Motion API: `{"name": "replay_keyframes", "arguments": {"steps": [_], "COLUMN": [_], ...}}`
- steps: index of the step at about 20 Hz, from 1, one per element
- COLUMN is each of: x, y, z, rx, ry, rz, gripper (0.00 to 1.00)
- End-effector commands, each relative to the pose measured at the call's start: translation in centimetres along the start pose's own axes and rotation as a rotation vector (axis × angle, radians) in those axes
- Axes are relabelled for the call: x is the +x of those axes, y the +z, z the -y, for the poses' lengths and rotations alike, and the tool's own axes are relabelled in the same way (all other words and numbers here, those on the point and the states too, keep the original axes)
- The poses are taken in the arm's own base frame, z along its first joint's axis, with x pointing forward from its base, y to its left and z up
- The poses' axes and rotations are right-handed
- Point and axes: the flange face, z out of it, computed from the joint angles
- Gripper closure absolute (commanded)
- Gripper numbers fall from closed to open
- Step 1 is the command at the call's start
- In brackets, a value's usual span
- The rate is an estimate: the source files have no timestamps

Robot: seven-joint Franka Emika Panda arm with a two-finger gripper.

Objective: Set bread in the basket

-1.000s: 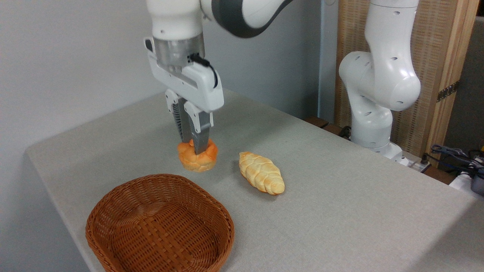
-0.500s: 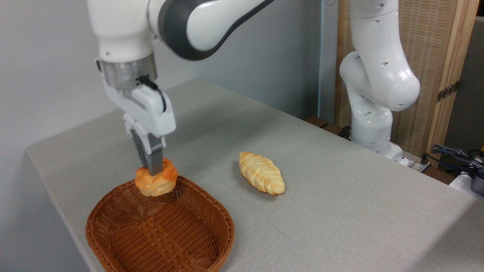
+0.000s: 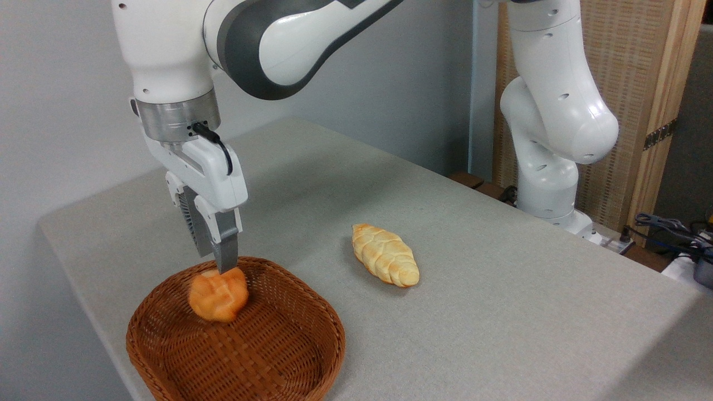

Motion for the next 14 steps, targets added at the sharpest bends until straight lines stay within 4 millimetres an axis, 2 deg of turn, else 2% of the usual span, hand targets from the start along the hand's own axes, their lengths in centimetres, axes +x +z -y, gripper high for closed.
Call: {"name": "replay_keyframes", "arguments": {"steps": [1,5,8,10,12,14], "x": [-0.1,-0.6,-4.2,-6.4,-9.2,-10.0], "y": [-0.7,-3.5,-5.9,-8.8,-9.9,-9.8], "z": [0.3,1.0,3.2,2.6,2.3,1.7], "rx": [-0.001,-0.004,-0.083,-0.105,-0.118,-0.118], "ry": [0.001,-0.025,-0.088,-0.079,-0.071,-0.025], "rz": [-0.001,-0.023,0.048,0.043,0.047,0.04], "gripper": [0.0,0.0,0.0,0.0,0.0,0.0]}}
